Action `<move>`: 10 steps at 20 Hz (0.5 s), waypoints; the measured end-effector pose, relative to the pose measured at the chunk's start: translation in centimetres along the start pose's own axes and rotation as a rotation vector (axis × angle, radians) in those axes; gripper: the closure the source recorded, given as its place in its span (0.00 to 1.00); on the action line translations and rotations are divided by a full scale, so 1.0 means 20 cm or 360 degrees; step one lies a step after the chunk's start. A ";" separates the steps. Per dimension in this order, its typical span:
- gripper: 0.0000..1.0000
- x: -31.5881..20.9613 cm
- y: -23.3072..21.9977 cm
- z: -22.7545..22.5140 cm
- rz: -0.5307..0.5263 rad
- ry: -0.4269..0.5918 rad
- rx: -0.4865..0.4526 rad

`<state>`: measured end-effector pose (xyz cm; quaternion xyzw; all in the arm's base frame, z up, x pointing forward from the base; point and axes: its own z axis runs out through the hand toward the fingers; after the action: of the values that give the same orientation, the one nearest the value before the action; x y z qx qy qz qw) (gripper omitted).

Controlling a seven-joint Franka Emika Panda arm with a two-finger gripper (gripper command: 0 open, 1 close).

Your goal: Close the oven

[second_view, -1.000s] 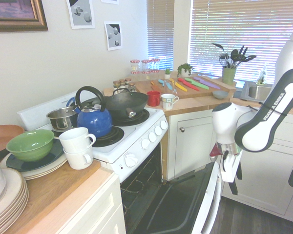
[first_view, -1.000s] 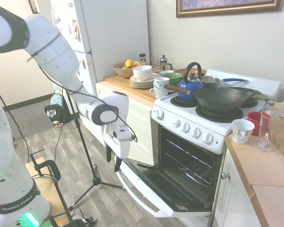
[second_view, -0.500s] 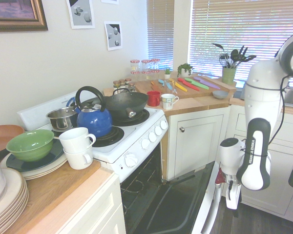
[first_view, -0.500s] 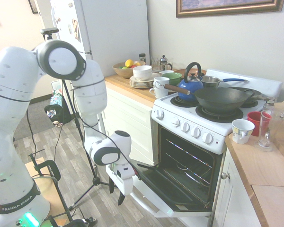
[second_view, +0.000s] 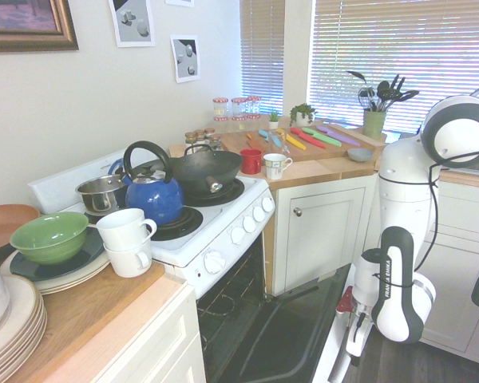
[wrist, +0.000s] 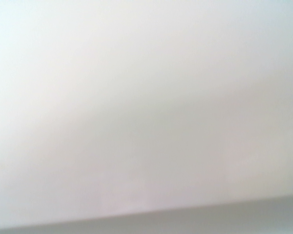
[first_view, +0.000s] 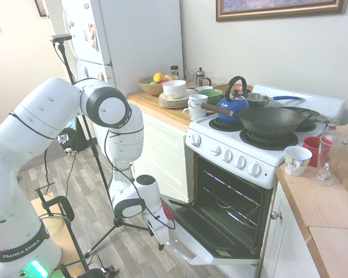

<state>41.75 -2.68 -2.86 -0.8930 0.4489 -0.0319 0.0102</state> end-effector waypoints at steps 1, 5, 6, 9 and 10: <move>0.00 0.01 -0.05 -0.02 -0.0009 0.0013 0.0027; 0.00 0.06 -0.32 -0.19 -0.0050 0.0070 0.0147; 0.00 0.07 -0.40 -0.23 -0.0062 0.0079 0.0175; 0.00 0.11 -0.66 -0.36 -0.0107 0.0111 0.0240; 0.00 0.12 -0.75 -0.39 -0.0121 0.0124 0.0253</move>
<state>54.72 4.46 5.76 -0.9038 0.4108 -0.1024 0.0623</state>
